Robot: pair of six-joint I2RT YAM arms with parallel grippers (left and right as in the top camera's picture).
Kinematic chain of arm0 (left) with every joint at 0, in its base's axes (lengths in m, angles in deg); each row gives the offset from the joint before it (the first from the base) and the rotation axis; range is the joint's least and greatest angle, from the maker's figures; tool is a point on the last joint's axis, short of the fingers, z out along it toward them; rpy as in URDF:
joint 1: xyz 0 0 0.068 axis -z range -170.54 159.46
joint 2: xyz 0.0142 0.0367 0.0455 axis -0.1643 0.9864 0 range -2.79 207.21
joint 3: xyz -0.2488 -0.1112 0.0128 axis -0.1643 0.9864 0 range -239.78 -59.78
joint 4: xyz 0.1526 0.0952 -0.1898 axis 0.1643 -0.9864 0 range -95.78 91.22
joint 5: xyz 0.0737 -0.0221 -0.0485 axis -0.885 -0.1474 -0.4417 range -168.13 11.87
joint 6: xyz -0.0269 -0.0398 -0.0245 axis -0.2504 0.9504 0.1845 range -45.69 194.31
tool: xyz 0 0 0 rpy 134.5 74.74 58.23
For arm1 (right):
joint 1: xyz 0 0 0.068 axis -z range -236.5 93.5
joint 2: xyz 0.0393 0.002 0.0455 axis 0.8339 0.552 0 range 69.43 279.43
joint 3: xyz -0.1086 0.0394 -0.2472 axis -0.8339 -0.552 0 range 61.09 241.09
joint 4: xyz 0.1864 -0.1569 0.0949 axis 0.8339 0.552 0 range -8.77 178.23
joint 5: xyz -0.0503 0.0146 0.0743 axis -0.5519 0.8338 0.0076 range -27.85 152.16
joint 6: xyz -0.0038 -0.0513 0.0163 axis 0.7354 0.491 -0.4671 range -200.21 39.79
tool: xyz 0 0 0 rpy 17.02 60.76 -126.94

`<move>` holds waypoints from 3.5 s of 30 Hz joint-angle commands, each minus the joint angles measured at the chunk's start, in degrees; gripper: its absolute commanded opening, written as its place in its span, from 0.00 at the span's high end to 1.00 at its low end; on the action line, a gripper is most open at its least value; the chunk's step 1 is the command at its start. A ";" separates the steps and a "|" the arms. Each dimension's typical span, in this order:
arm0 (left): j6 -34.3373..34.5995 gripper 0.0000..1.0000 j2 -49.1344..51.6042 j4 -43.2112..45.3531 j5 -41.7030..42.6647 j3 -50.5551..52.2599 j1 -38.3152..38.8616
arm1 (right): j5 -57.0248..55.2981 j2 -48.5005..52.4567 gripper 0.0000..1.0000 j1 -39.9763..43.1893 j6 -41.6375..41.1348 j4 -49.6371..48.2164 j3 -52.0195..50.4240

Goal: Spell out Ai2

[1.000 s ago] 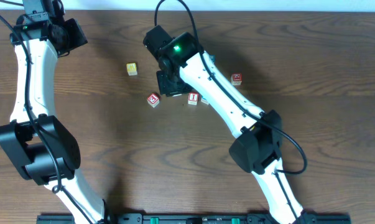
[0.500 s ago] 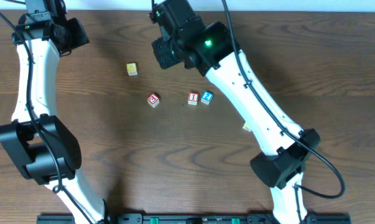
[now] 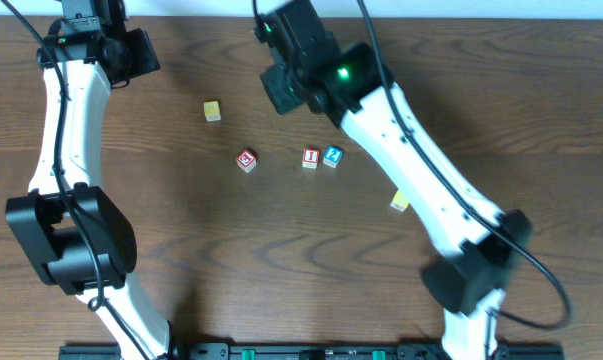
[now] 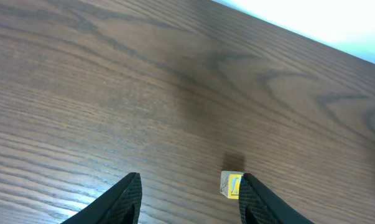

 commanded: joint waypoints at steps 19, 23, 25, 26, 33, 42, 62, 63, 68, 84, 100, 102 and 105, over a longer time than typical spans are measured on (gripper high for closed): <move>-1.55 0.48 -0.42 -0.50 -0.33 -0.70 -0.13 | 4.42 7.28 0.99 -4.15 -35.06 -8.52 -20.26; -1.53 0.48 -0.42 -0.70 -0.31 -0.70 -0.13 | 2.99 8.74 0.99 -4.24 -38.88 -7.02 -20.26; -1.51 0.48 -0.42 -0.70 -0.31 -0.70 -0.13 | 1.60 9.16 0.99 -4.42 -39.93 -6.80 -20.26; -1.53 0.48 -0.42 -0.70 -0.31 -0.70 -0.13 | 1.09 9.16 0.99 -4.42 -39.89 -6.80 -20.26; -1.31 0.48 -0.42 -0.70 -0.26 -0.70 -0.13 | -1.16 10.27 0.98 -4.50 -39.85 -6.43 -20.28; -1.31 0.48 -0.42 -0.70 -0.26 -0.70 -0.11 | -1.62 11.87 0.99 -4.50 -39.87 -8.57 -20.28; -1.31 0.47 -0.42 -0.66 -0.26 -0.70 -0.13 | -1.84 15.21 0.98 -3.91 -39.63 -10.19 -20.28; -1.31 0.47 -0.42 -0.66 -0.26 -0.70 -0.13 | -1.84 15.21 0.98 -3.87 -39.63 -10.23 -20.28; -1.31 0.47 -0.42 -0.66 -0.26 -0.70 -0.13 | -1.84 15.21 0.78 -3.65 -39.41 -10.32 -20.28; -1.31 0.47 -0.42 -0.66 -0.26 -0.70 -0.11 | -2.08 15.23 0.53 -3.26 -36.92 -11.76 -20.22; -3.65 0.53 -0.39 -4.59 1.81 -0.68 1.73 | -2.08 14.75 0.94 0.13 -25.57 7.80 6.93; -5.25 0.60 -0.37 -6.01 2.47 -0.35 3.63 | -1.90 13.90 0.99 0.61 -24.74 11.87 9.77; -6.05 0.94 -0.33 -7.30 3.82 1.42 7.65 | -1.38 10.64 0.99 3.80 -23.23 18.38 9.90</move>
